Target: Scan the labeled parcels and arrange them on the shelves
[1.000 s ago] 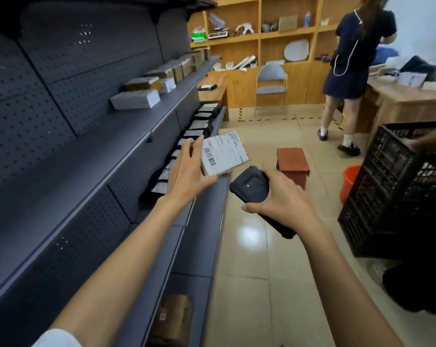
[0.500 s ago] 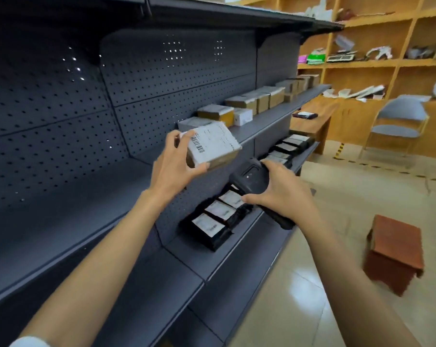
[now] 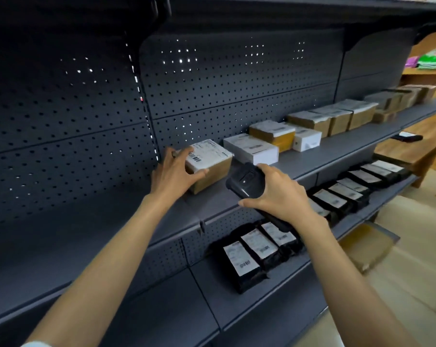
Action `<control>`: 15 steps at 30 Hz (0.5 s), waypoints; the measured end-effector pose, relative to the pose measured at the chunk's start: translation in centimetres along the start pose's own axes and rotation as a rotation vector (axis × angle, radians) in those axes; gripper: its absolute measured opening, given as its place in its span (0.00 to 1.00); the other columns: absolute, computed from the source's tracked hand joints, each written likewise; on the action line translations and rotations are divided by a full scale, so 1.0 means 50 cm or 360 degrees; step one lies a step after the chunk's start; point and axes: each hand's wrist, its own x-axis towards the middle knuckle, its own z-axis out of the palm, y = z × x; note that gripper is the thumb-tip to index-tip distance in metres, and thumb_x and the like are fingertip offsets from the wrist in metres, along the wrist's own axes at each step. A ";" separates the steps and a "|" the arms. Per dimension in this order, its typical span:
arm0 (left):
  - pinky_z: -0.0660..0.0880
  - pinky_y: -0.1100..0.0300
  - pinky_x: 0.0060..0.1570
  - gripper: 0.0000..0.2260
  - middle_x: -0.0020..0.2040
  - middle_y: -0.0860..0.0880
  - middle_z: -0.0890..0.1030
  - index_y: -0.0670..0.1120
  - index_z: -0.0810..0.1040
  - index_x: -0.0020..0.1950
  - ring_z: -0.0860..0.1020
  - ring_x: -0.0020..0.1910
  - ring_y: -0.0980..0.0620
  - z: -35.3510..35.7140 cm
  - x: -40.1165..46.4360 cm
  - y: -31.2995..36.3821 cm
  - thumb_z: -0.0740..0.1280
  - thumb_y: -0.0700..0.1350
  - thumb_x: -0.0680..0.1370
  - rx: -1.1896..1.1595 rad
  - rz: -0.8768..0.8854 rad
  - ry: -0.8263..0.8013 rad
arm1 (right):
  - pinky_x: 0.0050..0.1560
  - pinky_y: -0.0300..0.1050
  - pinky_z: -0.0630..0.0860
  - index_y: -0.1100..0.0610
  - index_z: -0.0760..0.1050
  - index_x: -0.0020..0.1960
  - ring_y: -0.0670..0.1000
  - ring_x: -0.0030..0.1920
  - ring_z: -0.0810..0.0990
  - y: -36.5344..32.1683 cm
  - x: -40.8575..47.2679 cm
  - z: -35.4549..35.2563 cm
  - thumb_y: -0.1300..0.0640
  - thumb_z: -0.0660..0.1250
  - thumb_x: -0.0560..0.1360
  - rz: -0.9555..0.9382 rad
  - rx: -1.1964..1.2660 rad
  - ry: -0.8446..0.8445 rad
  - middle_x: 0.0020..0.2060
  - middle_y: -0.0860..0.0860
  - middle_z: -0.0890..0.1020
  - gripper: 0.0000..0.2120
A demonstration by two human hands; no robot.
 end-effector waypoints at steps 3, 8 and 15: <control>0.72 0.45 0.59 0.35 0.67 0.47 0.65 0.56 0.64 0.74 0.72 0.63 0.42 0.018 0.009 0.017 0.65 0.70 0.72 0.0034 -0.0081 -0.0027 | 0.52 0.54 0.77 0.51 0.63 0.75 0.57 0.61 0.78 0.028 0.041 0.000 0.33 0.76 0.65 -0.0069 0.0024 -0.0021 0.63 0.50 0.76 0.47; 0.74 0.45 0.57 0.38 0.64 0.44 0.65 0.54 0.65 0.74 0.73 0.60 0.39 0.038 0.012 0.061 0.66 0.72 0.69 0.0108 -0.0200 -0.0061 | 0.54 0.55 0.75 0.50 0.64 0.75 0.57 0.62 0.77 0.079 0.104 -0.006 0.34 0.77 0.64 -0.0187 0.0118 -0.0054 0.65 0.48 0.76 0.46; 0.75 0.42 0.56 0.29 0.62 0.41 0.66 0.47 0.66 0.74 0.75 0.55 0.35 0.089 0.034 0.160 0.69 0.57 0.76 0.0368 -0.0299 0.0007 | 0.56 0.55 0.74 0.50 0.60 0.78 0.59 0.65 0.76 0.192 0.159 -0.042 0.34 0.77 0.65 -0.0365 0.0117 -0.0200 0.70 0.50 0.73 0.48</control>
